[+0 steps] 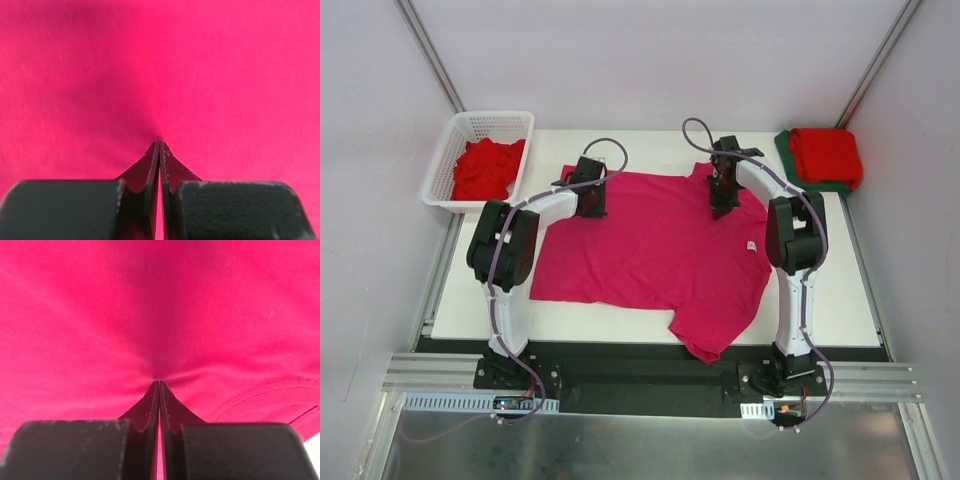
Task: Fold and stack the t-shirts
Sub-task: Flatten out the tshirt, then grap the side of the flattened tshirt closest away from the robot with both arms
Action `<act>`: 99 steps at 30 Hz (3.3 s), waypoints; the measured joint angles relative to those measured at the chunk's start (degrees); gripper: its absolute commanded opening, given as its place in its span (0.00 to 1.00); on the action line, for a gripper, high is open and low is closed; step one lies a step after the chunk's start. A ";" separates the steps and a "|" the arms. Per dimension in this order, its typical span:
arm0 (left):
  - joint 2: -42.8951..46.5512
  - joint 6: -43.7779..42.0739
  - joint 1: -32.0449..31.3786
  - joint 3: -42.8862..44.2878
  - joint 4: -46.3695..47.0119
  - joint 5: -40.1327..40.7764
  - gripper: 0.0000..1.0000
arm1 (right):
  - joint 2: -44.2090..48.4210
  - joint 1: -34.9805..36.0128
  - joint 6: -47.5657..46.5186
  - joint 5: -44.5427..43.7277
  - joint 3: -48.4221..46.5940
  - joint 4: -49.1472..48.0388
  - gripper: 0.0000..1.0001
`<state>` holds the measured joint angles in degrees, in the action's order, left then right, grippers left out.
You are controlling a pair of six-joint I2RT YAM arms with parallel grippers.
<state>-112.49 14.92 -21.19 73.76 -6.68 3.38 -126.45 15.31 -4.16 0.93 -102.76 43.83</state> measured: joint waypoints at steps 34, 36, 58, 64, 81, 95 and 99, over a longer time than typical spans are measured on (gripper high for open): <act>-12.33 1.55 5.60 18.99 -10.08 -9.38 0.00 | -13.27 -6.36 -1.49 4.79 -21.27 9.92 0.02; -12.31 1.62 5.79 18.99 -10.14 -9.40 0.00 | -13.79 -6.73 -1.49 4.94 -22.18 10.16 0.02; -12.31 2.32 6.67 18.99 -10.38 -9.40 0.00 | -19.08 -10.73 -0.31 9.20 -30.75 11.45 0.03; -12.31 2.36 6.67 18.99 -10.40 -9.38 0.00 | -20.59 -13.14 1.88 11.96 -32.98 10.62 0.03; -11.10 2.45 6.80 18.67 -10.93 -8.85 0.00 | -3.50 -15.54 2.73 14.71 -6.36 -8.33 0.24; 17.51 4.46 6.80 6.01 -7.96 -7.37 0.77 | 31.58 -11.21 1.79 11.26 14.14 -20.26 0.69; 28.52 7.61 6.36 -7.56 -5.55 -7.26 0.90 | 38.99 -6.88 3.13 9.77 26.51 -20.41 0.83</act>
<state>-83.96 22.52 -14.83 66.19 -12.23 -3.88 -87.46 8.43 -1.04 10.70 -76.25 23.42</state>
